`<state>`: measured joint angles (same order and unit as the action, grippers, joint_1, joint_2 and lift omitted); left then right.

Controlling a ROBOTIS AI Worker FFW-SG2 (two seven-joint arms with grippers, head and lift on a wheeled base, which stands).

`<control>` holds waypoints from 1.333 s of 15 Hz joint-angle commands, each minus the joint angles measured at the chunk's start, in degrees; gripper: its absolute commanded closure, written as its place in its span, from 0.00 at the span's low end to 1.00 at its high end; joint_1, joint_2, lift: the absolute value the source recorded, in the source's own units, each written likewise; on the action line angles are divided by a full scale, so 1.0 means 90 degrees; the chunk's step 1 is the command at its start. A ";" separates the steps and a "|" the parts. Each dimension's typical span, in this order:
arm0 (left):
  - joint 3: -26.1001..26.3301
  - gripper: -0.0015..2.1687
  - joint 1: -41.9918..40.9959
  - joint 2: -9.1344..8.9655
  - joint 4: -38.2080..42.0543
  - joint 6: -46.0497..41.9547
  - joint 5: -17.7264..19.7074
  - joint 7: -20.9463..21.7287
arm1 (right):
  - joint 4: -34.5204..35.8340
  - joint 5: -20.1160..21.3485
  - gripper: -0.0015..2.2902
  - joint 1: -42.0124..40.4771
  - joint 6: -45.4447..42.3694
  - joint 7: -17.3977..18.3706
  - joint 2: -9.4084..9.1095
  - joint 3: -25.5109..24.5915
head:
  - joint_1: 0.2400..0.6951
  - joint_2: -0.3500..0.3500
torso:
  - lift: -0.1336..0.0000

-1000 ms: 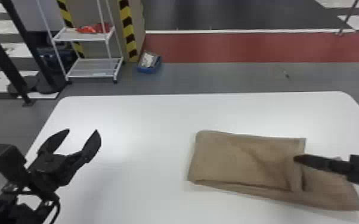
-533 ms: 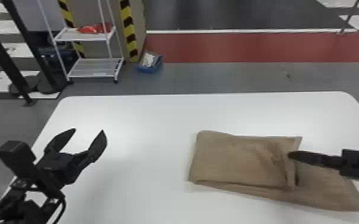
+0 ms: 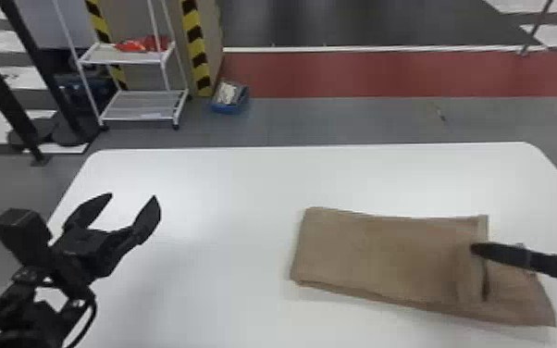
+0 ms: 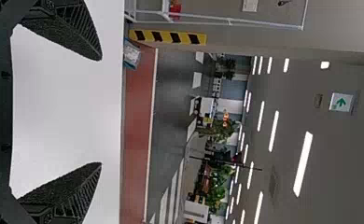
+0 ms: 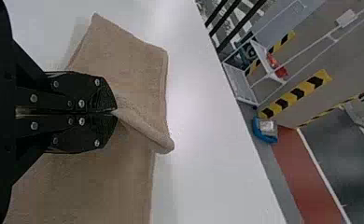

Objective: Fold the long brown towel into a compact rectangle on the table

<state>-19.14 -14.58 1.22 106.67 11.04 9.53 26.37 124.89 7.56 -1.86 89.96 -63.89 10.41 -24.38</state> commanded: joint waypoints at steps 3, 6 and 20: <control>0.0037 0.04 0.0116 0.0010 -0.0134 0.0000 -0.0043 0.0010 | -0.0214 0.0146 0.48 -0.0038 0.0013 0.0010 0.0015 0.0004 | 1.00 0.53 | 0.07; 0.0037 0.04 0.0165 0.0020 -0.0202 0.0000 -0.0043 0.0010 | -0.0253 0.0273 0.48 0.0187 0.0013 0.0039 0.0005 0.0150 | 1.00 0.52 | 0.07; 0.0124 0.04 0.0292 0.0001 -0.0368 0.0000 -0.0219 0.0010 | -0.0702 0.0400 0.48 0.0206 0.0013 -0.0176 0.0113 -0.0133 | 1.00 0.50 | 0.07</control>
<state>-18.27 -12.00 1.25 103.36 11.04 7.66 26.44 116.61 11.78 -0.86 89.96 -65.32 11.22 -24.28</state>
